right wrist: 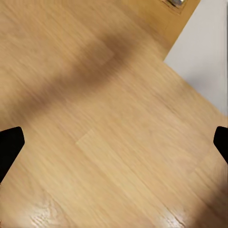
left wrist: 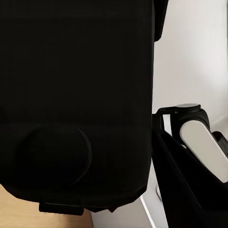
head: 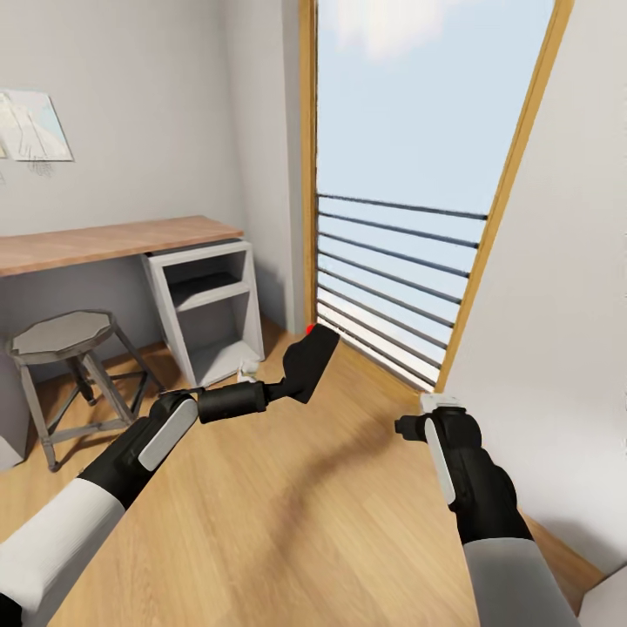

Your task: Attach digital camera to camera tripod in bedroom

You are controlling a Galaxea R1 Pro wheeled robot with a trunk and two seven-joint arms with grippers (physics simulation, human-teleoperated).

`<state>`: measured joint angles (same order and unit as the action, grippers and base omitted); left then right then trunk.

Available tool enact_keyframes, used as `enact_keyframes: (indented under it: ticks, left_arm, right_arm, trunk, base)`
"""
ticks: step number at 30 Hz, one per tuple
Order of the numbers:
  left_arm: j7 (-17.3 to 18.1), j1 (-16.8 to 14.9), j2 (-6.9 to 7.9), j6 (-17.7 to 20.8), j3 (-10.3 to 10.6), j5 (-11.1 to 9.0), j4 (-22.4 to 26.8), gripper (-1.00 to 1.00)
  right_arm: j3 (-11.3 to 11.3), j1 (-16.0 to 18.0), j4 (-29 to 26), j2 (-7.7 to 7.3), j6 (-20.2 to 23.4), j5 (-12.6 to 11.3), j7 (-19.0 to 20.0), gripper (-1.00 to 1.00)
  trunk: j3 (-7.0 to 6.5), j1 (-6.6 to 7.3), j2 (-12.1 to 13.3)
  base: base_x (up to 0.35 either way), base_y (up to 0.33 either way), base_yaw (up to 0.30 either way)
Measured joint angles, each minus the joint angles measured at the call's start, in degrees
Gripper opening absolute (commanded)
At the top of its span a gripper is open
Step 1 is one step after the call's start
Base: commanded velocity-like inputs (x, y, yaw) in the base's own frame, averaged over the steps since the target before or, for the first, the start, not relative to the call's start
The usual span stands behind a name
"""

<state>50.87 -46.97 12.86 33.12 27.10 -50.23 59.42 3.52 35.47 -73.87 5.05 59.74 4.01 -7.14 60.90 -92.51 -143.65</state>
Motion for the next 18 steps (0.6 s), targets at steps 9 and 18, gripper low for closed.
enact_keyframes:
  ticks: [9,18]
  left_arm:
    - [0.0,0.0,0.00,0.0,0.0,-0.1,0.1,-1.00]
    - [0.0,0.0,0.00,0.0,0.0,-0.1,0.0,-1.00]
  right_arm:
    - [0.0,0.0,0.0,0.00,0.0,0.0,0.0,1.00]
    - [0.0,0.0,0.0,0.00,0.0,-0.1,0.0,1.00]
  trunk:
    - [-2.00,0.23,0.1]
    - [-3.99,0.46,0.2]
  base:
    - [0.000,0.000,0.000]
    - [0.000,0.000,0.000]
